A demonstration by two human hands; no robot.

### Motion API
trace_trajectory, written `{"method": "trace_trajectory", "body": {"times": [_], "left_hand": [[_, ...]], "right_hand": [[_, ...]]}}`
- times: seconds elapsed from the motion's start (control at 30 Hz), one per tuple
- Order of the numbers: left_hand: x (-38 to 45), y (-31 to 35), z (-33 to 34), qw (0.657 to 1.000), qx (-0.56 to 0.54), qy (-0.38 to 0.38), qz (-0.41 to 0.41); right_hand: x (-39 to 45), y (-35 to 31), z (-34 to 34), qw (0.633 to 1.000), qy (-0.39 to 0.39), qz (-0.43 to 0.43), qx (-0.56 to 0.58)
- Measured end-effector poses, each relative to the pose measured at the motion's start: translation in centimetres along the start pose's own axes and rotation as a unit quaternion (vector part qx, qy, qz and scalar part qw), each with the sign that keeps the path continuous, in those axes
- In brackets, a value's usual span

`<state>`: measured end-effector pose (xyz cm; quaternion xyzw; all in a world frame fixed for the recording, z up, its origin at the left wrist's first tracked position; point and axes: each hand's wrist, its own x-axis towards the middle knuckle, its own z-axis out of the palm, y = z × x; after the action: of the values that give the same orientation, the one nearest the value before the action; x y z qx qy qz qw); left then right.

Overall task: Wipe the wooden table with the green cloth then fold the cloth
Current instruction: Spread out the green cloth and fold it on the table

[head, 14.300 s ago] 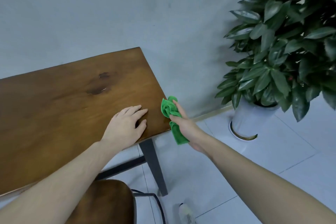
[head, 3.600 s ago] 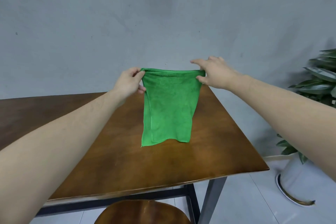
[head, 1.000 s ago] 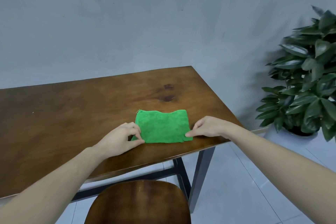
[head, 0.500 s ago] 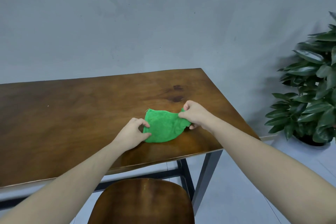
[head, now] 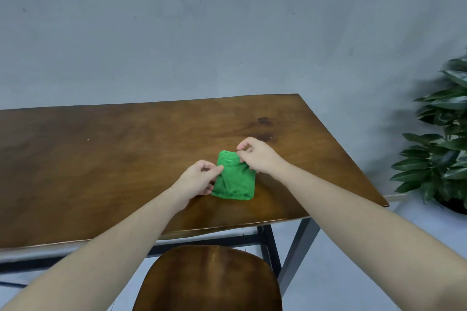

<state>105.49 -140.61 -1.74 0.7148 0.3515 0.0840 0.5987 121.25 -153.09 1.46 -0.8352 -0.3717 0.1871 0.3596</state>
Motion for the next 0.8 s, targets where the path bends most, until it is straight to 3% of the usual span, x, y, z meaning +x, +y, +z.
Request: {"method": "trace_trajectory", "body": {"times": [0.2, 0.37, 0.53, 0.67, 0.8], "left_hand": [[0.8, 0.6, 0.5, 0.989, 0.144, -0.009, 0.043], [1.2, 0.5, 0.1, 0.984, 0.179, -0.011, 0.024], [3.1, 1.5, 0.5, 0.965, 0.220, 0.087, 0.116], [4.8, 2.1, 1.0, 0.956, 0.267, 0.046, 0.111], [5.6, 2.2, 1.3, 0.961, 0.250, 0.075, 0.095]], "right_hand": [[-0.1, 3.9, -0.8, 0.998, -0.043, 0.025, -0.033], [0.4, 5.2, -0.2, 0.994, -0.010, 0.066, -0.084], [1.3, 4.6, -0.2, 0.999, 0.006, 0.036, -0.004], [1.6, 4.4, 0.3, 1.000, -0.001, 0.004, -0.011], [1.4, 4.5, -0.6, 0.998, -0.051, -0.041, 0.012]]}}
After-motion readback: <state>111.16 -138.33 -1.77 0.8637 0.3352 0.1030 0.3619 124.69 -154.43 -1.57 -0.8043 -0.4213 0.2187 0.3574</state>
